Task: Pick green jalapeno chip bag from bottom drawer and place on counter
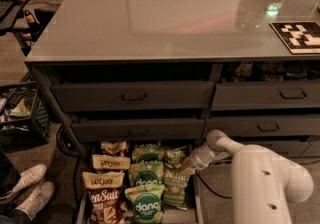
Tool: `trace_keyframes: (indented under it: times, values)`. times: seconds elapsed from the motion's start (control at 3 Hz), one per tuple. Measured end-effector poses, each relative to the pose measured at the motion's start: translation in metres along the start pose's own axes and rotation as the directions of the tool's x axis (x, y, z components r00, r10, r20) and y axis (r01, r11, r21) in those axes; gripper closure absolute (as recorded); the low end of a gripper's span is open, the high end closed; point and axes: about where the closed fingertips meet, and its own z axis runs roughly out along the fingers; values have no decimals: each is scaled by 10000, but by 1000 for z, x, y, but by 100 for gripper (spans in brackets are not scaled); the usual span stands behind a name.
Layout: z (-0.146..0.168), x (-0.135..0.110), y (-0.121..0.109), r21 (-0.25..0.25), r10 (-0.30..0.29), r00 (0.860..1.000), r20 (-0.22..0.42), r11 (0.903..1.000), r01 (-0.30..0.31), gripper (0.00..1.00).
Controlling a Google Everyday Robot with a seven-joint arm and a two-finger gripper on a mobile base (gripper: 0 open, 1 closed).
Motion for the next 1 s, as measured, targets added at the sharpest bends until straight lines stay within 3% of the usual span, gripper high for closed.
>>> trace_keyframes:
  times: [0.33,1.0]
  values:
    - [-31,-19,24,251,-67,9997,243,9997,61,100]
    - [-79,-63,67,344,-75,10000,14,9994,74,100]
